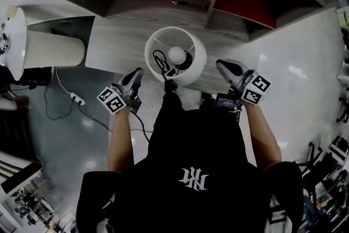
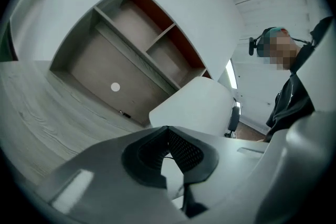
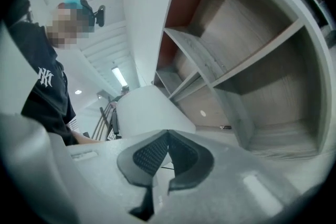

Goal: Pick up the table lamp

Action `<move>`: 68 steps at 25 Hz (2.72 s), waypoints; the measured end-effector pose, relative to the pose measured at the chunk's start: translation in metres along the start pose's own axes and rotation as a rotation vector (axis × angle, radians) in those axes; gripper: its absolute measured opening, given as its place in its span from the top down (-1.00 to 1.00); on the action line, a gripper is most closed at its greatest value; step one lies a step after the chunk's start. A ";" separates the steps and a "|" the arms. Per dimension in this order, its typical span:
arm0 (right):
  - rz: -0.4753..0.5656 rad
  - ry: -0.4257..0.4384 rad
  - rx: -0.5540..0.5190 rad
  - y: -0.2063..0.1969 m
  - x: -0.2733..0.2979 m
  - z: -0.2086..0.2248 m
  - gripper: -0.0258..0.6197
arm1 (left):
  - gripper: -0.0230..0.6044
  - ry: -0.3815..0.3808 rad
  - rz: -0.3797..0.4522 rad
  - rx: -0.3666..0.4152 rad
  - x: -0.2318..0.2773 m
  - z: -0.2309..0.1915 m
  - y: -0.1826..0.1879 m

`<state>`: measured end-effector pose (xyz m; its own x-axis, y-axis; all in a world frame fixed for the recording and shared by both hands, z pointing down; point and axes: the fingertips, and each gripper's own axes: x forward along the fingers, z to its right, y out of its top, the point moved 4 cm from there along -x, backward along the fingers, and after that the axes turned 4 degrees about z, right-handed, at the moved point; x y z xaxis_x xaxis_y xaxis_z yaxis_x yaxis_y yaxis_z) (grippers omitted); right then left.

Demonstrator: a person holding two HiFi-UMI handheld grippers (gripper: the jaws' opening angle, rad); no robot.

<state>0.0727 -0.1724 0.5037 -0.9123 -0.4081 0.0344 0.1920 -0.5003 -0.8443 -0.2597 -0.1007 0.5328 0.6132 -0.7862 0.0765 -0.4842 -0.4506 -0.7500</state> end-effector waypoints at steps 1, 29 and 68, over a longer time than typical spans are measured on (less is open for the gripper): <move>0.015 -0.029 0.017 -0.001 0.000 0.000 0.92 | 0.92 -0.021 -0.032 -0.014 0.004 -0.010 0.001; 0.186 0.056 0.652 -0.042 0.011 0.020 0.49 | 0.40 -0.347 -0.241 -0.566 0.037 -0.039 -0.015; 0.178 0.153 0.882 -0.063 0.030 0.015 0.41 | 0.26 -0.448 -0.179 -0.739 0.043 -0.020 -0.022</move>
<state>0.0387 -0.1639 0.5661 -0.8684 -0.4611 -0.1822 0.4843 -0.8676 -0.1129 -0.2358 -0.1331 0.5657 0.8303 -0.5081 -0.2288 -0.5424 -0.8311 -0.1226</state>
